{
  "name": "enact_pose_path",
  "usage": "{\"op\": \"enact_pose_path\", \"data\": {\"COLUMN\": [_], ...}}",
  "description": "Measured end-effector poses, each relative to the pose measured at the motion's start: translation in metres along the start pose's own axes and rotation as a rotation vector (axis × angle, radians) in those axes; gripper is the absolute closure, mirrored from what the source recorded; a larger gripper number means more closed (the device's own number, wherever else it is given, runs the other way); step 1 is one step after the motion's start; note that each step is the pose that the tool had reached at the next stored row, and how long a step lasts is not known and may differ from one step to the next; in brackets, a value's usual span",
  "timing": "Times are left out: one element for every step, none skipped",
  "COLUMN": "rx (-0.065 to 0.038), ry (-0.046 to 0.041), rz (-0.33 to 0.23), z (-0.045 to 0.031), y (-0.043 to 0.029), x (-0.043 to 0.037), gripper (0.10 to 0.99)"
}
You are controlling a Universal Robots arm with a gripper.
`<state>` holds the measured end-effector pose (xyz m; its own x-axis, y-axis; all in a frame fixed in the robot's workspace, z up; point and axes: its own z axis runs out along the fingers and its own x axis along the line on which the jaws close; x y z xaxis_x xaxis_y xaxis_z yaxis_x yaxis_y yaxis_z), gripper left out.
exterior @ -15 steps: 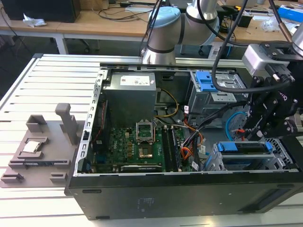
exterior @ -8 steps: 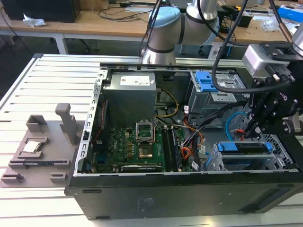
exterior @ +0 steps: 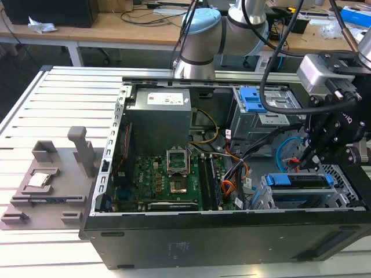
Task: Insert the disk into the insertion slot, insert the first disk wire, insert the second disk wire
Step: 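Insert the first disk wire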
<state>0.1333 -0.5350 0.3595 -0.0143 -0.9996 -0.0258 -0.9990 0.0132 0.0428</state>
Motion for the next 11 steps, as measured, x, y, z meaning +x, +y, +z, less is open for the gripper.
{"op": "enact_pose_path", "data": {"rx": [0.0, 0.0, 0.0, 0.0, 0.0, 0.0, 0.0, 0.0, 0.0, 0.0, 0.0], "ry": [0.0001, 0.0, 0.0001, 0.0, 0.0001, 0.0, 0.0, 0.0, 0.0, 0.0001, -0.0001], "rz": [0.0, 0.0, 0.0, 0.0, 0.0, 0.0, 0.0, 0.0, 0.0, 0.0, 0.0], "z": [0.0, 0.0, 0.0, 0.0, -0.0001, -0.0001, -0.0002, -0.0002, -0.0003, -0.0005, -0.0005], "y": [0.0, -0.0001, -0.0001, -0.0001, -0.0002, -0.0002, -0.0002, -0.0003, -0.0003, -0.0003, -0.0004], "x": [0.0, 0.0, 0.0001, 0.0011, 0.0021, 0.0042, 0.0061, 0.0081, 0.0122, 0.0161, 0.0205], "gripper": [0.922, 0.922, 0.922, 0.922, 0.922, 0.922, 0.922, 0.922, 0.922, 0.922, 0.922]}}
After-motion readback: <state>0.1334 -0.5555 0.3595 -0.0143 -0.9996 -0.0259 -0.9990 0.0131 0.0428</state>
